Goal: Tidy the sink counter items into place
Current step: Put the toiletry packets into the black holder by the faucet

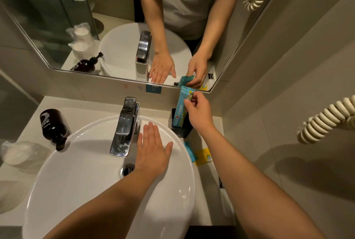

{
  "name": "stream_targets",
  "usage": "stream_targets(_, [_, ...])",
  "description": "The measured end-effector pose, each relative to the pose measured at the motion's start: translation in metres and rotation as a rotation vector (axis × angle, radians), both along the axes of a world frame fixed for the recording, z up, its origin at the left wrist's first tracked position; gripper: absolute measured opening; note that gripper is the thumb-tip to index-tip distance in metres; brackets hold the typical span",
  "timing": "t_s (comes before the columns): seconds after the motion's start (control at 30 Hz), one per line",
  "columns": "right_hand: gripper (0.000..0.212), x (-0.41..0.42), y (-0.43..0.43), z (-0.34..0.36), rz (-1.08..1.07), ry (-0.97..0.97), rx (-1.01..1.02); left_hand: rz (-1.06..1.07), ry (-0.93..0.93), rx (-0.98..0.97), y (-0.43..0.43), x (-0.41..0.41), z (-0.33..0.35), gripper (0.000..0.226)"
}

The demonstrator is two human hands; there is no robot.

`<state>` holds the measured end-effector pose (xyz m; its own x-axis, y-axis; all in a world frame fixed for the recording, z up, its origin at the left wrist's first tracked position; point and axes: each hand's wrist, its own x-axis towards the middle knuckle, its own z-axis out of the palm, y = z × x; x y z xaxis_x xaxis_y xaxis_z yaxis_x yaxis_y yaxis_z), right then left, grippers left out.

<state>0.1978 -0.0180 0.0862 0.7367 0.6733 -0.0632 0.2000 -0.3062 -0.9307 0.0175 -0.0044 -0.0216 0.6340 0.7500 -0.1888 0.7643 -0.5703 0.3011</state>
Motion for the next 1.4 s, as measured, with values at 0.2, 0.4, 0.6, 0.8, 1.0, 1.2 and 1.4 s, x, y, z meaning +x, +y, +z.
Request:
stream_targets(0.2, [0.009,0.008,0.007,-0.017,0.007,0.077,-0.044,0.003,0.003,0.012,0.0,0.001,0.0,0.084])
stream_targets(0.4, [0.008,0.012,0.011,-0.018,0.025,0.127,-0.046,0.005,0.018,0.011,0.0,0.0,0.001,0.083])
stream_targets(0.6, [0.017,0.012,0.007,-0.018,0.041,0.133,-0.062,0.011,0.025,-0.002,0.0,0.0,0.0,0.084])
stream_targets(0.8, [0.018,0.014,-0.022,-0.015,-0.031,0.09,-0.016,0.0,0.037,-0.004,0.001,0.001,-0.004,0.085])
stream_targets(1.0, [0.016,0.017,-0.084,-0.018,-0.247,0.029,-0.119,-0.003,0.042,0.011,0.0,0.0,-0.009,0.086])
stream_targets(1.2, [0.023,0.0,-0.157,-0.05,-0.259,-0.109,-0.482,-0.012,0.041,0.016,0.002,0.0,-0.01,0.086])
stream_targets(1.4, [0.032,-0.029,-0.194,-0.084,-0.179,-0.206,-0.905,-0.004,0.042,0.036,0.002,0.0,-0.011,0.085])
